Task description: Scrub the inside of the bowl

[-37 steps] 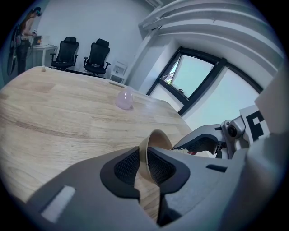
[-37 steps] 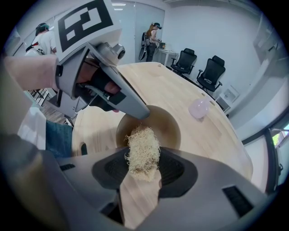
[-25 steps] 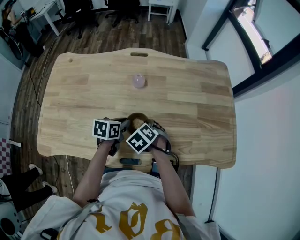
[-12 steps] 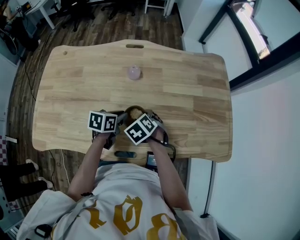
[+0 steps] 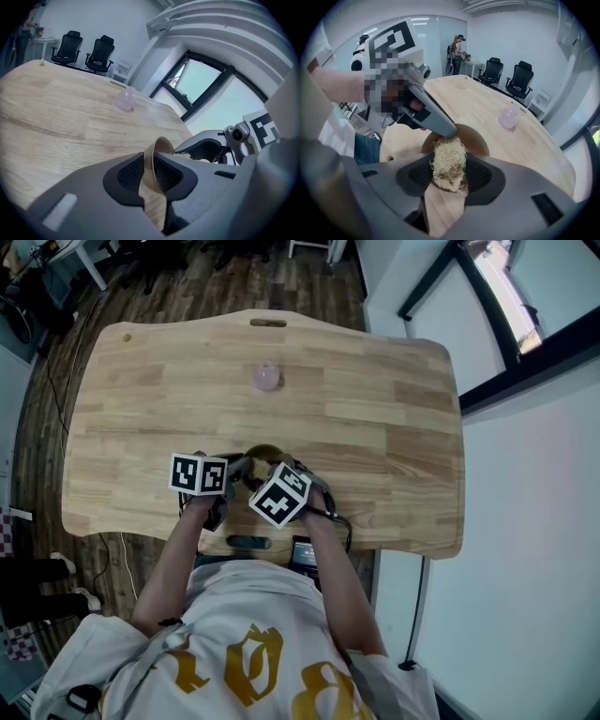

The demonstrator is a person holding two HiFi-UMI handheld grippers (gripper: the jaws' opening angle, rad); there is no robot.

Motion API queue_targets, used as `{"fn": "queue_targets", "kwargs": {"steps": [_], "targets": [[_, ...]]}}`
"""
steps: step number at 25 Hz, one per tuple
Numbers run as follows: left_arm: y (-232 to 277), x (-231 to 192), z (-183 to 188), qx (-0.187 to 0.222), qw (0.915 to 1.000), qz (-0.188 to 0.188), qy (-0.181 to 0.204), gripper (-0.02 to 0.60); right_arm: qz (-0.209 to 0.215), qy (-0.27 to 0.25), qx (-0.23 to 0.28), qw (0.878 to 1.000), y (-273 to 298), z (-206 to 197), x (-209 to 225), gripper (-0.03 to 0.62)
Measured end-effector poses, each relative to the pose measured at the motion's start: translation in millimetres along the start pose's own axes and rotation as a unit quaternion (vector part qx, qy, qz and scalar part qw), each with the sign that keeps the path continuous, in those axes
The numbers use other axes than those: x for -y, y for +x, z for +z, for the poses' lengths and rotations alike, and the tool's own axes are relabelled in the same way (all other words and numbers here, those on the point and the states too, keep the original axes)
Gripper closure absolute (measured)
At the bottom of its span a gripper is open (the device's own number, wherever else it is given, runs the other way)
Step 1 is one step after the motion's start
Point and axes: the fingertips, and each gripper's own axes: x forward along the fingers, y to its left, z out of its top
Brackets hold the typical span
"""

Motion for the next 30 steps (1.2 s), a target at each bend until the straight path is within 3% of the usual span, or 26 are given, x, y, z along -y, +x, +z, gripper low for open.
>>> {"fn": "queue_targets", "kwargs": {"steps": [5, 10, 14, 20, 30], "targets": [[0.6, -3.6, -2.1, 0.001, 0.9999, -0.004, -0.013, 0.528, 0.025, 0.008, -0.029, 0.999, 1.4, -8.7, -4.6, 0.421], [1.2, -4.5, -4.6, -0.005, 1.0, -0.001, -0.008, 0.528, -0.008, 0.03, -0.06, 0.998, 1.9, -20.0, 10.0, 0.421], [5.4, -10.7, -5.4, 0.004, 0.9996, -0.002, -0.029, 0.528, -0.031, 0.058, -0.018, 0.998, -2.4, -11.9, 20.3, 0.421], [10.3, -43.9, -9.7, 0.029, 0.9931, 0.002, -0.113, 0.538, -0.085, 0.087, 0.046, 0.992, -13.6, -0.8, 28.6, 0.421], [25.6, -68.7, 3.1, 0.068, 0.9846, 0.028, -0.158, 0.537, -0.141, 0.141, 0.098, 0.975, -27.5, -9.1, 49.6, 0.421]]}}
